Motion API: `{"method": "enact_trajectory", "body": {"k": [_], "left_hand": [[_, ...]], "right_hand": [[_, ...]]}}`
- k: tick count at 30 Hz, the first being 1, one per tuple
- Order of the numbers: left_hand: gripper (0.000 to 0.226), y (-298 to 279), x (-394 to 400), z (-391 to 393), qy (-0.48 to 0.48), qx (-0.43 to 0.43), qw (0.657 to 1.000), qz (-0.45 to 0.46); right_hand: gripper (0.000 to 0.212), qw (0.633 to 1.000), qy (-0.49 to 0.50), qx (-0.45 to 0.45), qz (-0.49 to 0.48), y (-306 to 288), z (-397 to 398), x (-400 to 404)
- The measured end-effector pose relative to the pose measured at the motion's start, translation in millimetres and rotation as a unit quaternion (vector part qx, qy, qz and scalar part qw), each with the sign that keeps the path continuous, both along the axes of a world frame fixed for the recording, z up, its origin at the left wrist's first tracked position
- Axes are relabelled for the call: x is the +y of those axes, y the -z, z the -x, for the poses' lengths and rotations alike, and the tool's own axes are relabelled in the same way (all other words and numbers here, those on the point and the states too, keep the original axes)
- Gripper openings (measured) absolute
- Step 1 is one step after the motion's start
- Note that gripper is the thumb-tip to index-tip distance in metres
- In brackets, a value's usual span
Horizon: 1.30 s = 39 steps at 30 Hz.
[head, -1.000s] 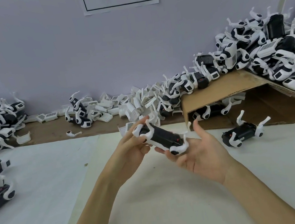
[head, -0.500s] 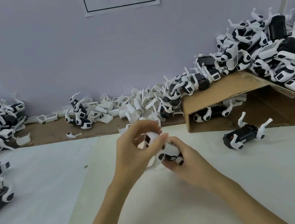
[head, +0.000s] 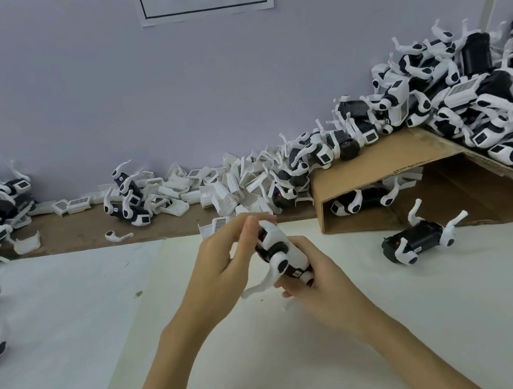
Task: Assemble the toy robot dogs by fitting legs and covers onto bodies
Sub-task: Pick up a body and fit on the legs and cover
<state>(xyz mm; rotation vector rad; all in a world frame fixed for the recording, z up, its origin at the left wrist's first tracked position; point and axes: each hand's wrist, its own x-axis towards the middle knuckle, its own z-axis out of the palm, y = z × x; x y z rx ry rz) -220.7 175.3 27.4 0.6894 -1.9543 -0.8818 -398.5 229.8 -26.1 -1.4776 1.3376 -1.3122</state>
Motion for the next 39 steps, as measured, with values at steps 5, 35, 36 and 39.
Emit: {"method": "enact_trajectory", "body": {"k": [5,35,36,39], "left_hand": [[0.062,10,-8,-3,-0.012,-0.096,0.995,0.006],[0.074,48,-65,-32,0.008,0.102,0.94,-0.325],[0.073,48,-65,-30,0.007,0.092,0.942,-0.323],[0.07,48,-64,-25,-0.003,0.068,0.947,-0.313]], "right_hand": [[0.041,0.995,0.086,0.042,0.0,5,7,-3],[0.113,0.833,-0.085,-0.537,0.101,-199,128,-41],[0.111,0.868,-0.075,-0.485,0.076,-200,126,-42],[0.084,0.915,-0.076,-0.396,-0.004,-163,101,-43]]}}
